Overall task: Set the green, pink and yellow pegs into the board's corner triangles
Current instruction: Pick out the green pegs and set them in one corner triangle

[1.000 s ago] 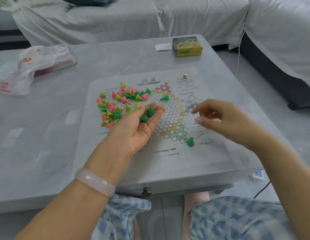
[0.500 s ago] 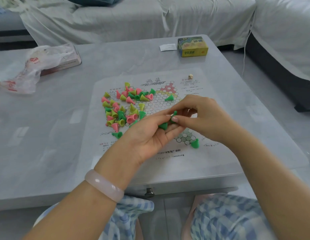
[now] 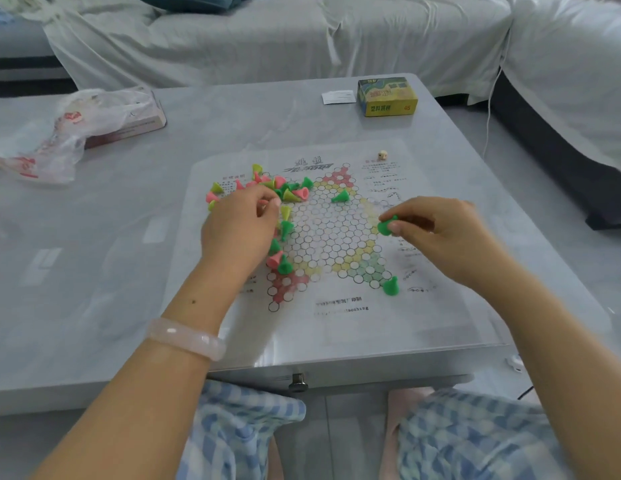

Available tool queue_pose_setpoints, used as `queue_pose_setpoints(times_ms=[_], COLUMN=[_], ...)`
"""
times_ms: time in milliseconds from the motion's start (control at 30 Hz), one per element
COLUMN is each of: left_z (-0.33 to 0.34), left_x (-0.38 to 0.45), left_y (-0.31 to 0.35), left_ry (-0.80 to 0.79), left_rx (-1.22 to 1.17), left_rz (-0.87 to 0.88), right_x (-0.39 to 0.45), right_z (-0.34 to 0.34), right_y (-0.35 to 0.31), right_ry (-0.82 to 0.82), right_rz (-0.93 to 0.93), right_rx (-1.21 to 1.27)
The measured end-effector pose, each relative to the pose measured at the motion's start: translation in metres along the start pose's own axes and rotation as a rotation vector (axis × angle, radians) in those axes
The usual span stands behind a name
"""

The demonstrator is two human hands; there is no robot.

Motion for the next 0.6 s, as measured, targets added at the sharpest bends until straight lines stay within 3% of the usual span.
queue_pose_setpoints(times_ms=[233, 367, 600], left_z=[0.020, 0.026, 0.021], left_x=[0.007, 0.008, 0.005], left_y=[-0.003, 0.001, 0.005], left_ry=[-0.084, -0.091, -0.030], left_rx=[0.351, 0.402, 0.312], left_rz=[0.102, 0.131, 0.105], right_x=[-0.007, -0.006, -0.008], right_z=[0.011, 0.005, 0.012], right_y=[0.009, 0.013, 0.012], right_ry=[-0.171, -0.169, -0.302], right_rz=[-0.013, -0.004, -0.024], right_rx=[-0.110, -0.151, -0.203])
Point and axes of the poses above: each hand's wrist, its own x-axis towards the middle knuckle, its own z-axis out of the palm, y = z × x, the point moved 5 cm from there along x, towards the middle knuckle, and after that the axes turned 4 degrees about -z, right-handed, at the moved point
